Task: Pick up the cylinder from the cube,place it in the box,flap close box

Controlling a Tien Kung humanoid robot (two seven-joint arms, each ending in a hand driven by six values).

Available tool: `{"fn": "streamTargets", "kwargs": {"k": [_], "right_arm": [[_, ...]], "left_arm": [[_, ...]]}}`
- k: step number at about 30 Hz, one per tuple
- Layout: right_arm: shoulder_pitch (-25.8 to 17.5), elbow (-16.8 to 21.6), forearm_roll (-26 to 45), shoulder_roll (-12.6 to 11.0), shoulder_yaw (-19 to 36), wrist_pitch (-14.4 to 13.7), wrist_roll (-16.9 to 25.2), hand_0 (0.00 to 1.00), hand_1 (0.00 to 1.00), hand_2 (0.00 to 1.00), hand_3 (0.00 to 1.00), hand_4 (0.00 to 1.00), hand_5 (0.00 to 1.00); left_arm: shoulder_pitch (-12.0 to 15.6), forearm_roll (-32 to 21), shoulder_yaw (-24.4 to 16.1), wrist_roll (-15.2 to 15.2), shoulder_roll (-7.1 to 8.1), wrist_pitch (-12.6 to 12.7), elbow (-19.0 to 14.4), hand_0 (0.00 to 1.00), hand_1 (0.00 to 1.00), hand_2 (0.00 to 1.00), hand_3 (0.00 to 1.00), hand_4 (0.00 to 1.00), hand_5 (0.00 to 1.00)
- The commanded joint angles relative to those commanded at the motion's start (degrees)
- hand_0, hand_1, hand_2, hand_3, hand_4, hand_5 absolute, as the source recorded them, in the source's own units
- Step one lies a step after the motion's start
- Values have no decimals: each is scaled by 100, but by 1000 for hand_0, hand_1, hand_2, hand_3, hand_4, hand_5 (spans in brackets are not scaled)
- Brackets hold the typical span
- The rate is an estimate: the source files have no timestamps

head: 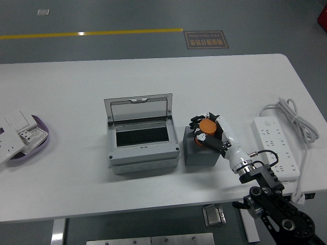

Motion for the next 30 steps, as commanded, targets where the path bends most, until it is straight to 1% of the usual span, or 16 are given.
{"fn": "streamTargets", "kwargs": {"k": [3,4,9,10,14,15,18,20,21,26,27,30], "right_arm": [[9,45,33,-5,-23,-54,43,326,391,399,403,60,2],[15,88,47,-12,-38,-93,67,278,353,366,320,2,2],[82,357,-21,-65,-165,-264,94,278,353,366,320,2,2],[111,426,-71,-75,-206,-299,81,251,311,282,235,2,2],[308,700,-400,-79,-411,-445,-48,251,311,282,235,2,2],[366,748,-495,-74,-475,-475,-99,206,271,245,200,2,2],[641,861,-895,-49,-781,-559,-383,206,271,245,200,2,2],[818,896,-1200,-30,-960,-563,-593,206,271,245,200,2,2],[922,905,-1372,-16,-1057,-529,-717,65,204,227,194,2,2],[1405,868,-2404,64,-1524,-280,-1323,65,204,227,194,2,2],[1498,848,-2589,80,-1625,-243,-1441,2,154,221,187,2,2],[1746,773,-3148,123,-1899,-148,-1759,2,154,221,187,2,2]], "left_arm": [[-2,0,-6,0,-3,2,0,620,626,586,643,669,188],[-3,1,-8,2,-3,2,0,620,626,586,643,671,191],[22,-34,19,-14,20,5,0,620,626,586,643,671,191],[34,-36,23,-13,30,6,0,620,626,586,644,673,192],[88,-56,34,-2,67,18,0,620,626,586,644,673,192],[98,-59,35,0,74,20,0,620,625,588,646,677,196],[116,-52,23,13,83,26,0,620,625,588,646,677,196],[116,-45,14,18,78,28,0,620,625,588,646,677,196],[115,-44,12,21,74,28,0,620,626,588,646,678,196],[107,-38,7,32,55,28,0,620,626,588,646,678,196],[104,-30,-1,36,53,29,0,620,626,588,646,679,198],[96,-11,-19,46,53,30,0,620,626,588,646,679,198]]}}
